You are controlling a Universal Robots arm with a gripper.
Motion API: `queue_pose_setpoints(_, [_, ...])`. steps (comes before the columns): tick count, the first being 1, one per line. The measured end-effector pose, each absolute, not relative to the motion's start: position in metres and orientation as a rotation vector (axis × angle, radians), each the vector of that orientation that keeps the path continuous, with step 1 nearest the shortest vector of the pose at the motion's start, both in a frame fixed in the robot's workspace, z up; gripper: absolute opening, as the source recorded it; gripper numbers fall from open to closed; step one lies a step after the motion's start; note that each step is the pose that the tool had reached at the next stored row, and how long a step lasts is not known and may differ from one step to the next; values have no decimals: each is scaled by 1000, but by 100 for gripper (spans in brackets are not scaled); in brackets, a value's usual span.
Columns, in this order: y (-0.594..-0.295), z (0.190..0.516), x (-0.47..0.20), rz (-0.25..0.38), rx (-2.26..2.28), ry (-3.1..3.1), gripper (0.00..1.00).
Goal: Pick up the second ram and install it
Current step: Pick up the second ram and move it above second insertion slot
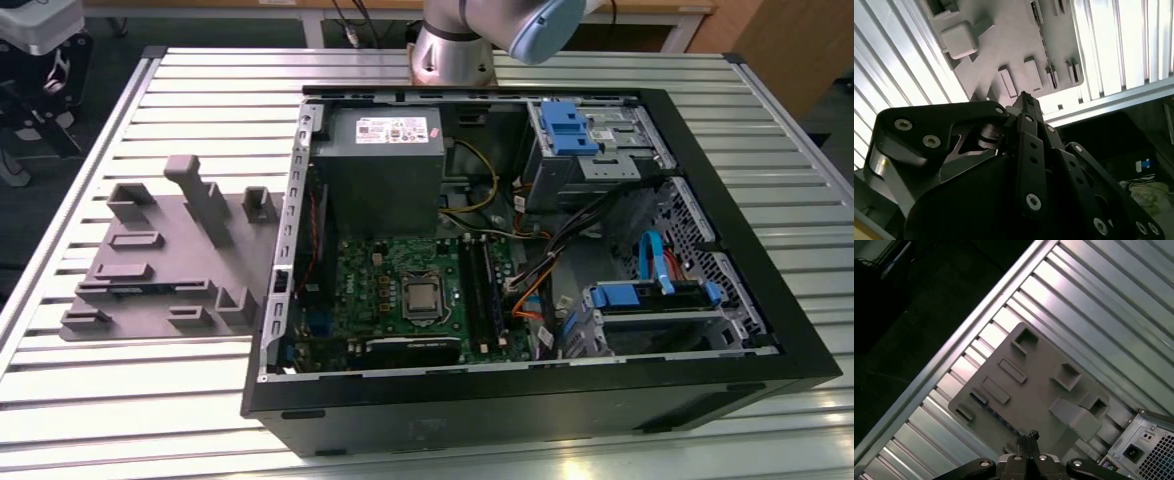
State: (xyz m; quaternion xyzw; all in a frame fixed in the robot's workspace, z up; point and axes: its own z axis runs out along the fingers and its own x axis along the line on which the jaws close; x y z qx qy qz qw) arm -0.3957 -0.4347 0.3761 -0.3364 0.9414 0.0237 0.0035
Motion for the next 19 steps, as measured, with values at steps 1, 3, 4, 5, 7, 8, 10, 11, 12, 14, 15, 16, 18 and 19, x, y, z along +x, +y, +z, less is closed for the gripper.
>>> queue_pose_setpoints(1, [-435,376,-396,74,-1080,2942,11])
queue_pose_setpoints(3, [-435,376,-396,74,-1130,2924,11])
queue_pose_setpoints(4, [-435,376,-396,75,-1156,2914,11])
queue_pose_setpoints(5, [-435,376,-396,75,-1182,2904,11])
queue_pose_setpoints(7, [-435,376,-396,75,-1236,2883,11])
queue_pose_setpoints(8, [-435,376,-396,75,-1262,2872,11])
queue_pose_setpoints(10, [-435,375,-396,75,-1313,2850,11])
queue_pose_setpoints(11, [-435,375,-396,75,-1340,2838,11])
queue_pose_setpoints(12, [-435,375,-396,75,-1365,2827,11])
queue_pose_setpoints(14, [-435,375,-396,75,-1418,2801,11])
queue_pose_setpoints(15, [-435,375,-396,75,-1443,2789,11])
queue_pose_setpoints(16, [-435,375,-396,74,-1469,2776,11])
queue_pose_setpoints(18, [-435,375,-396,74,-1518,2750,11])
queue_pose_setpoints(19, [-435,374,-396,74,-1544,2737,11])
